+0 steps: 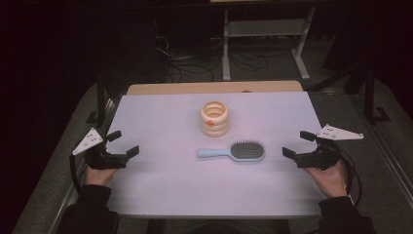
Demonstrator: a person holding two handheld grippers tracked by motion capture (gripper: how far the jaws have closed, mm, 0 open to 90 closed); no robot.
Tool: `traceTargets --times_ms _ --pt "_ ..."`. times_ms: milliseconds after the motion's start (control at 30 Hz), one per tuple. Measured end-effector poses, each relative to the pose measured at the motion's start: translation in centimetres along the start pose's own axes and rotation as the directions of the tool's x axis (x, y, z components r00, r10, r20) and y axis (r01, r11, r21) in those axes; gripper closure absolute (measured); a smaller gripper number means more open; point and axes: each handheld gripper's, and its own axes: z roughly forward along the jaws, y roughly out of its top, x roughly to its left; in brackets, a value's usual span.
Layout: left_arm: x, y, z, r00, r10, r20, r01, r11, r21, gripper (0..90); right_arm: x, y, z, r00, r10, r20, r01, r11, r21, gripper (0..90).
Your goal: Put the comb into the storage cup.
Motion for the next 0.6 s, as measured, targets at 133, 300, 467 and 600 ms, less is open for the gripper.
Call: traceTargets --times_ms 133,300,467,600 --pt "-0.05 0.00 0.01 1.0000 0.002 0.002 -0.002 1.0000 0.003 0.0 0.02 -0.05 0.04 1.0000 -0.002 -0.002 0.002 1.000 0.002 0.0" --pt "-0.06 0.00 0.05 1.0000 0.003 0.003 -0.003 1.0000 0.004 0.0 0.06 -0.08 0.10 1.0000 -0.004 -0.004 0.004 1.000 0.009 0.0" --pt "-0.04 0.00 0.23 1.0000 0.000 0.002 0.000 0.9999 0.011 0.0 0.11 -0.08 -0.03 1.0000 -0.003 -0.003 0.003 1.000 0.003 0.0" --pt "-0.19 0.08 0.29 1.0000 0.004 0.003 -0.004 0.9999 0.015 0.0 0.14 -0.10 0.00 1.0000 -0.004 -0.001 0.004 1.000 0.007 0.0"
